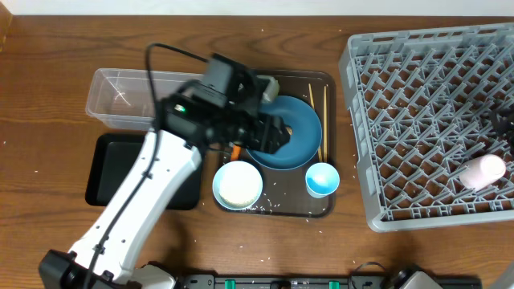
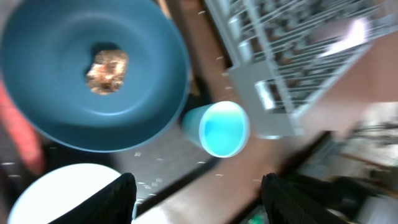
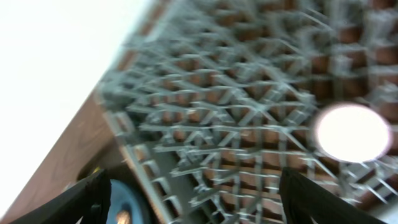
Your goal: Sort waste into correct bins and load items into the dishwasher rack
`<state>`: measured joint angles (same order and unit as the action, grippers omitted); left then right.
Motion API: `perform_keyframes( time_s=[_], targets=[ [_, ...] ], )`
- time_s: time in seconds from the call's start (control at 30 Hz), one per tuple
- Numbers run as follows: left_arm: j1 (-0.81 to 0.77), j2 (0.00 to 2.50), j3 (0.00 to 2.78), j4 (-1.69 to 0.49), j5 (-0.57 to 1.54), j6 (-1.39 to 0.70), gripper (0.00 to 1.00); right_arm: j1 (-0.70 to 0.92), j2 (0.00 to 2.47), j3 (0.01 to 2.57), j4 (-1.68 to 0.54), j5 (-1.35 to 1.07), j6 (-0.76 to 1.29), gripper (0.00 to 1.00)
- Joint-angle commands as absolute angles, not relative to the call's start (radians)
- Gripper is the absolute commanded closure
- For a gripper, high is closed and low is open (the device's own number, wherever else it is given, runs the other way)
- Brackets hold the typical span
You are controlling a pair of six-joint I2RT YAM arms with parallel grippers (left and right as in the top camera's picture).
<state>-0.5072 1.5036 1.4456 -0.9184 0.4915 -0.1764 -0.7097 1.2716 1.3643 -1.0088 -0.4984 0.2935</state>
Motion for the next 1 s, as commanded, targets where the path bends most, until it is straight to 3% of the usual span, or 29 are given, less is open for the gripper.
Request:
perform_keyframes(
  time_s=[0.0,0.2,0.43,0.67,0.73,0.77,0.97],
  targets=[
    [-0.585,1.519,1.408,-0.911,0.266,-0.150,0.34,-0.662,1.236,1.377,-1.013,-0.567,0.231,0.20],
    [-0.699,1.636,1.365,-0.863,0.194,-0.226,0.34,-0.605,1.219,1.377,-1.022,-0.566,0.230,0.19],
    [-0.802,1.797,1.364,-0.756,0.193,-0.275,0.42,-0.593,1.219,1.377,-1.038,-0.565,0.230,0.18],
    [-0.839,1.876,1.364,-0.738,0.166,-0.279,0.66,-0.593,1.219,1.376,-1.052,-0.565,0.230,0.18],
    [-0.839,1.880,1.364,-0.738,0.167,-0.279,0.81,-0.593,1.219,1.376,-1.051,-0.565,0.230,0.18],
    [-0.839,1.880,1.365,-0.740,0.167,-0.279,0.94,-0.593,1.219,1.377,-1.052,-0.565,0.230,0.18],
    [-0.812,1.794,1.457,-0.824,0.187,-0.278,0.94,-0.591,1.219,1.377,-1.056,-0.566,0.203,0.18]
  ],
)
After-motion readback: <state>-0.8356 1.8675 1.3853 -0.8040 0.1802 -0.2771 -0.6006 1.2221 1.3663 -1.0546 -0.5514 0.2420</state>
